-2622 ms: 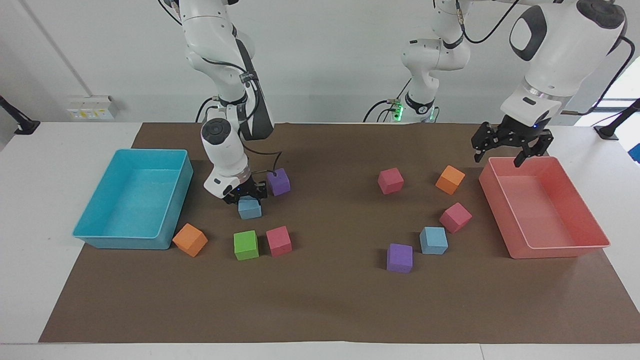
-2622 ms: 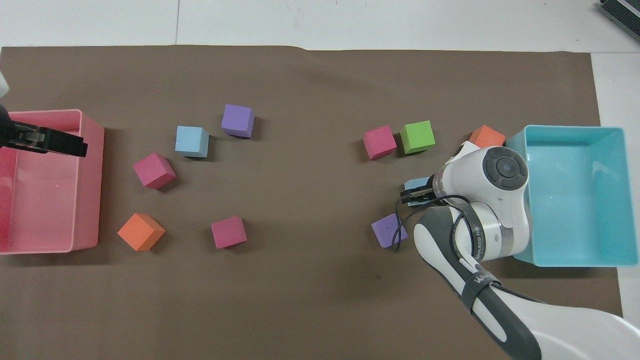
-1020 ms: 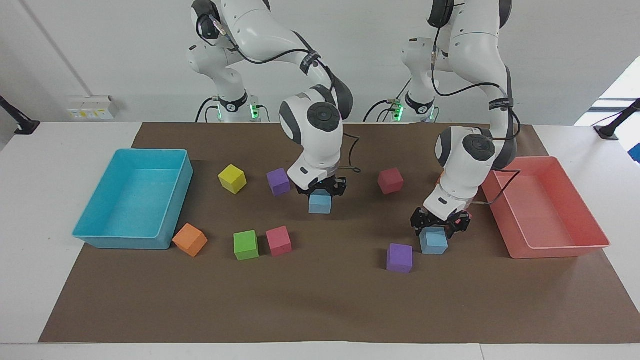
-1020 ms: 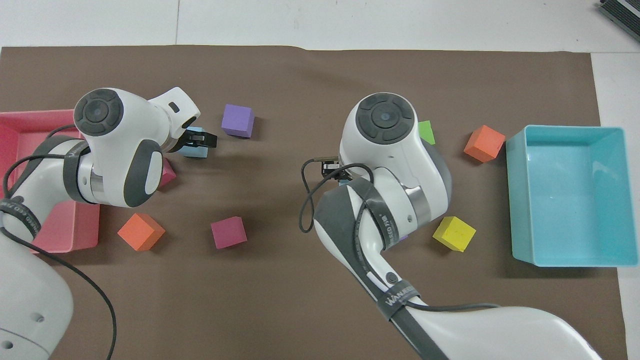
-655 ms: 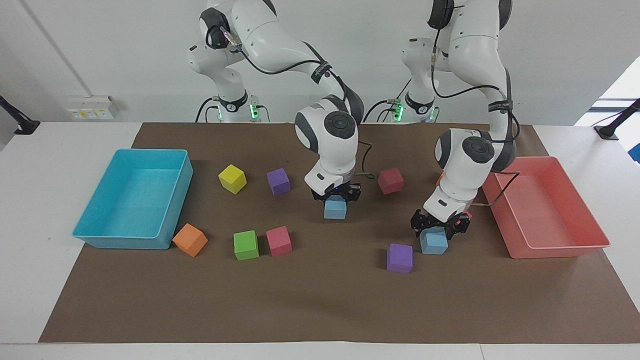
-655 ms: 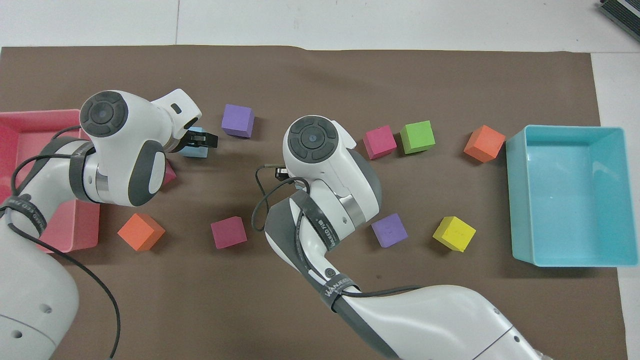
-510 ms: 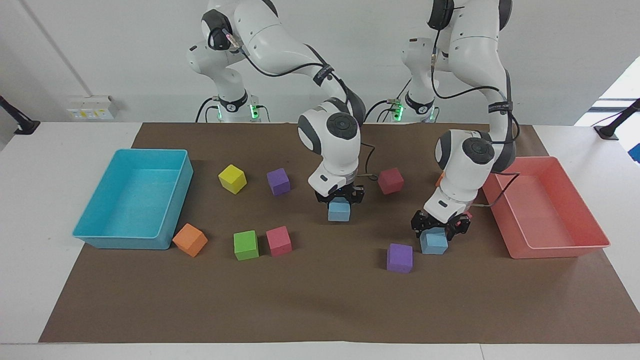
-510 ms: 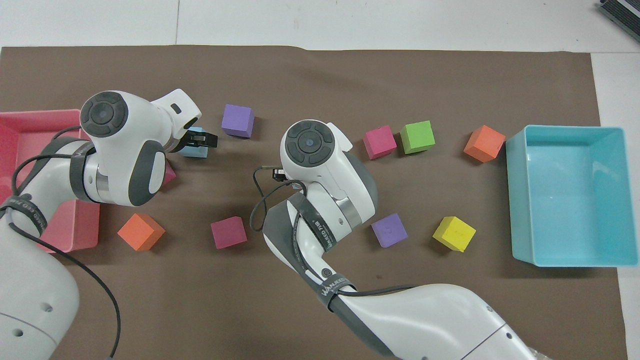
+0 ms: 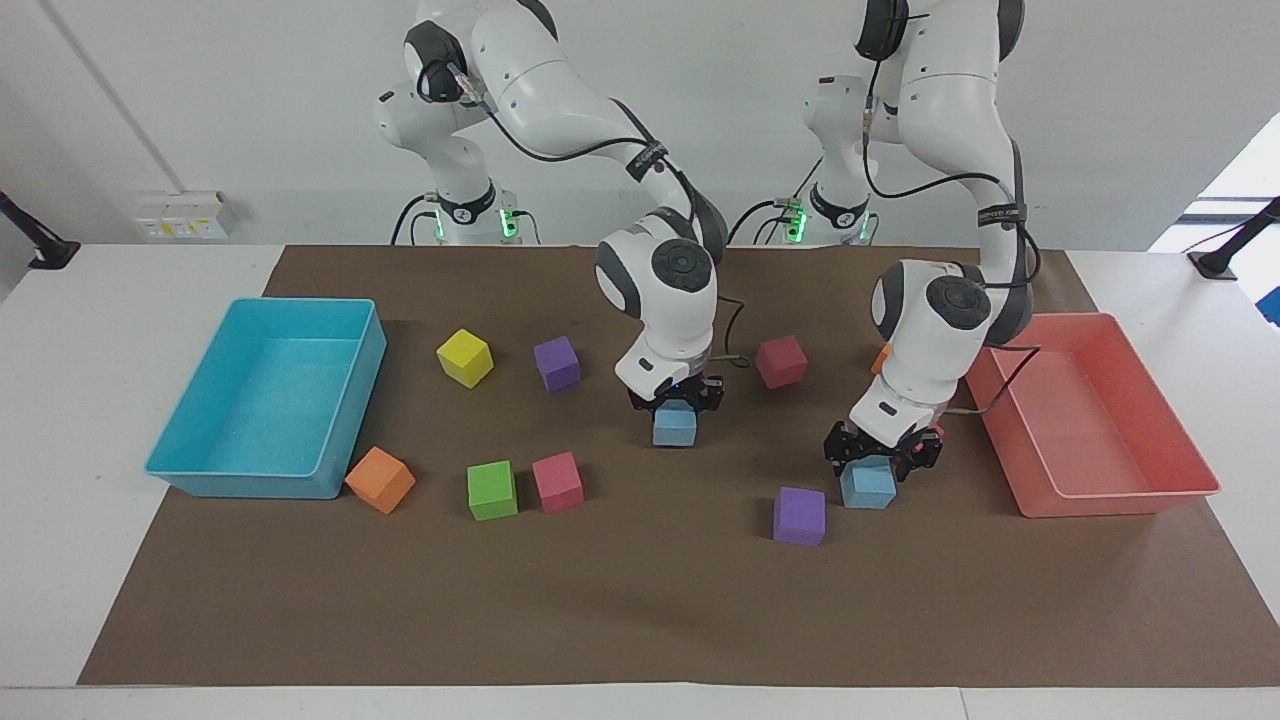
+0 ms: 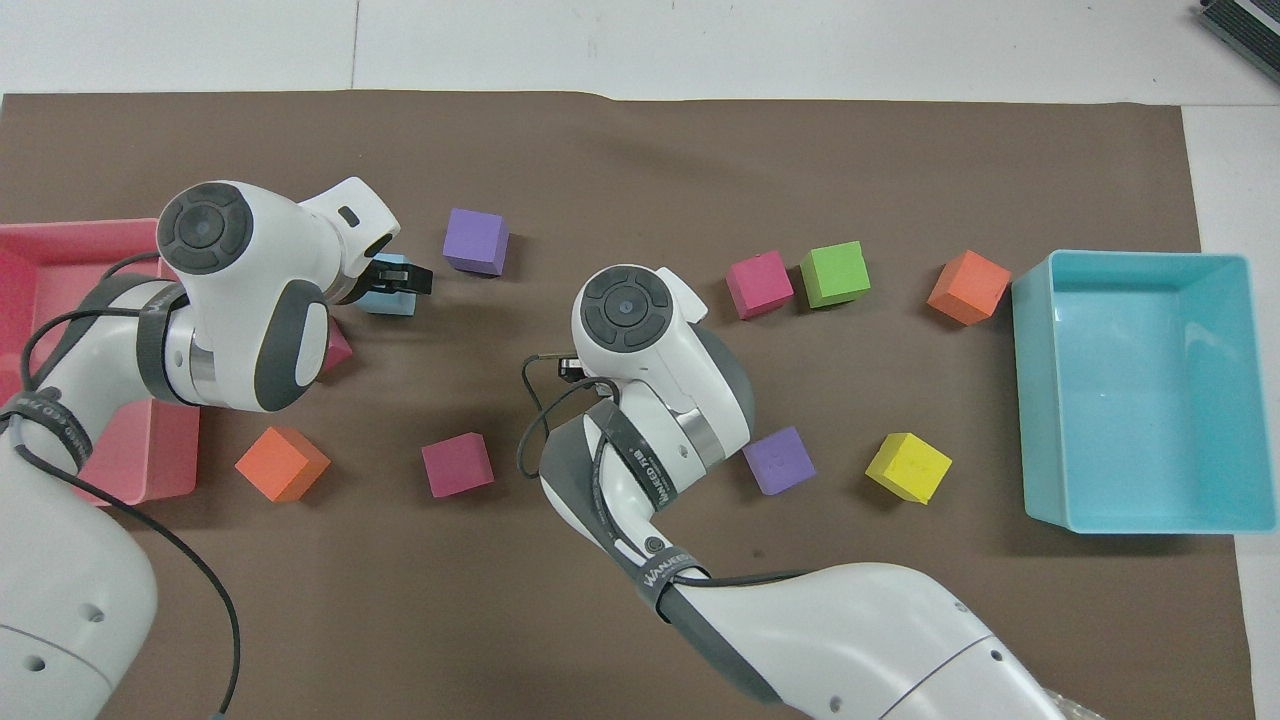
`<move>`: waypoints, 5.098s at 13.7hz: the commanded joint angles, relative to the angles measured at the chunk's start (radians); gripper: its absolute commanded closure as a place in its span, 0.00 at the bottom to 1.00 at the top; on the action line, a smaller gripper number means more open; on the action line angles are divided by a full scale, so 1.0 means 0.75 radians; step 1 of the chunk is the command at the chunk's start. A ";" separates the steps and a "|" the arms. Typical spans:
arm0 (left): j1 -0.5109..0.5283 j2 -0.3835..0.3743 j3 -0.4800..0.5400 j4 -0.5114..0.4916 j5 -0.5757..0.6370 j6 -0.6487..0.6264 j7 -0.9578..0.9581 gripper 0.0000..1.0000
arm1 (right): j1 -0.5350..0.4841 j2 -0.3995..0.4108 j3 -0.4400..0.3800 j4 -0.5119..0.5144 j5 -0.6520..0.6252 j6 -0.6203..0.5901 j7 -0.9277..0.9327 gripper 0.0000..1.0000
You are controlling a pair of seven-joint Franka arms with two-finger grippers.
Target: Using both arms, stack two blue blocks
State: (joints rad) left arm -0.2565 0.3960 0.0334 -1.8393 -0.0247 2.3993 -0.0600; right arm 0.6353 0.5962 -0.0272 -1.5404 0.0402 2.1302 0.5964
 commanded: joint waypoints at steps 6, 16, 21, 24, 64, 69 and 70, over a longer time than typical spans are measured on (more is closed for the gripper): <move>-0.012 0.024 0.011 -0.024 -0.008 0.071 -0.014 0.00 | -0.004 -0.032 0.016 -0.040 0.032 0.003 -0.079 1.00; -0.008 0.022 0.011 -0.037 -0.008 0.071 -0.014 0.00 | -0.110 -0.181 0.002 -0.028 0.124 -0.071 -0.063 0.00; -0.006 0.022 0.011 -0.037 -0.008 0.069 -0.014 0.00 | -0.198 -0.335 0.008 -0.047 0.139 -0.155 -0.081 0.00; -0.006 0.022 0.011 -0.037 -0.008 0.069 -0.014 0.00 | -0.274 -0.343 0.006 -0.077 0.322 -0.102 -0.230 0.00; 0.019 -0.113 0.031 -0.006 -0.008 -0.080 -0.012 1.00 | -0.403 -0.187 0.004 -0.482 1.527 0.150 -1.390 1.00; 0.001 -0.196 0.031 0.010 -0.006 -0.198 -0.016 1.00 | -0.403 -0.187 0.004 -0.482 1.527 0.160 -1.390 1.00; -0.006 -0.207 0.029 0.012 -0.004 -0.211 -0.038 1.00 | -0.403 -0.187 0.004 -0.482 1.527 0.166 -1.390 1.00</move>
State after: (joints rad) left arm -0.2449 0.2664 0.0504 -1.8290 -0.0247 2.2797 -0.0655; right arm 0.3349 0.4581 -0.0305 -1.8893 1.1528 2.2247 -0.4029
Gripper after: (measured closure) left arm 0.423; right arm 0.991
